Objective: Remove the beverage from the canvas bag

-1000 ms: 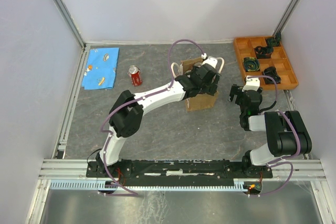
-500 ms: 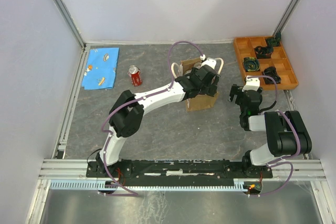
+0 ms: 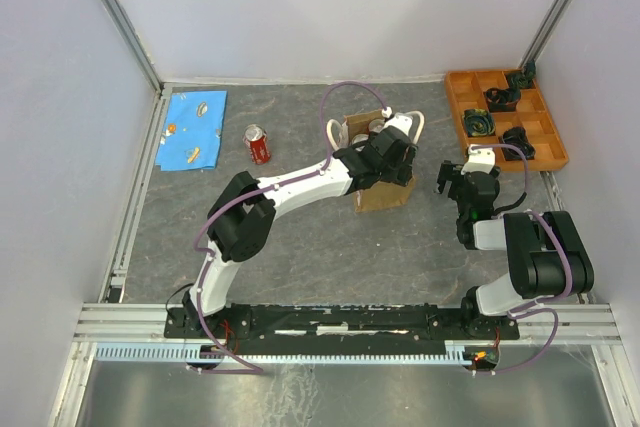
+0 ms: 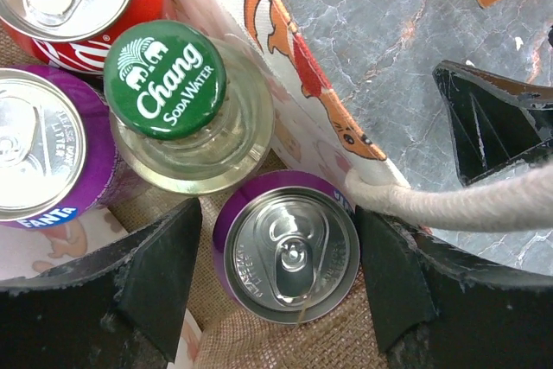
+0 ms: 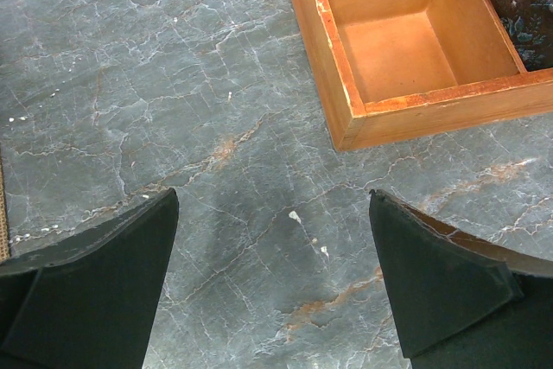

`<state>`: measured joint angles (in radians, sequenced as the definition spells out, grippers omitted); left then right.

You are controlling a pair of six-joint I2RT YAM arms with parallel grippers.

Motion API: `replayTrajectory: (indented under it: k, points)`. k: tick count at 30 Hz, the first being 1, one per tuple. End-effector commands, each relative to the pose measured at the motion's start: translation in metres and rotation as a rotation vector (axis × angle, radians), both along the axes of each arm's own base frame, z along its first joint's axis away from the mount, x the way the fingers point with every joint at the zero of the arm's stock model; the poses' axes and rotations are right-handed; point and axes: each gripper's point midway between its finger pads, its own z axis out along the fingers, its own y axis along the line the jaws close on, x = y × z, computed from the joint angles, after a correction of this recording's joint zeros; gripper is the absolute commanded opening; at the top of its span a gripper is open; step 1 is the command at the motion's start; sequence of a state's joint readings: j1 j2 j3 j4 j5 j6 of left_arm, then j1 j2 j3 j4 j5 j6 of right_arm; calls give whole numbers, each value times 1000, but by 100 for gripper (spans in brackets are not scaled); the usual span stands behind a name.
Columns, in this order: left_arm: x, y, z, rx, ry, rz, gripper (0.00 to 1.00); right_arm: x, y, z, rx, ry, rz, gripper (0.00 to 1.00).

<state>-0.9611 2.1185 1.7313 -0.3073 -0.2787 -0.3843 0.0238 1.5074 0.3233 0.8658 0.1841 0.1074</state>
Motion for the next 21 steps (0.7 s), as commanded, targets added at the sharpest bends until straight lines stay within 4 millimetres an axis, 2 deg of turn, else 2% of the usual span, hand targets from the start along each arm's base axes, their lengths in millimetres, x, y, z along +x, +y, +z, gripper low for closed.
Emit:
replayTrajectory:
  k: [1, 8, 12, 14, 17, 18, 21]
  points:
    - [-37, 24, -74, 184, 157, -56, 77, 11, -1, 15, -12, -50, 6, 99]
    - [-38, 31, -90, 211, 189, -59, 68, 11, -1, 15, -11, -50, 5, 99]
    - [-41, 36, -97, 223, 207, -64, 55, 11, 0, 16, -11, -51, 6, 99]
    - [-42, 39, -99, 226, 215, -68, 41, 11, 0, 15, -10, -51, 7, 99]
    - [-43, 38, -97, 225, 220, -89, 10, 11, 0, 16, -11, -51, 7, 99]
    - [-44, 37, -96, 226, 219, -99, 4, 11, -1, 15, -11, -51, 6, 99]
    - [-44, 29, -77, 207, 203, -158, 3, 11, 0, 16, -11, -51, 6, 99]
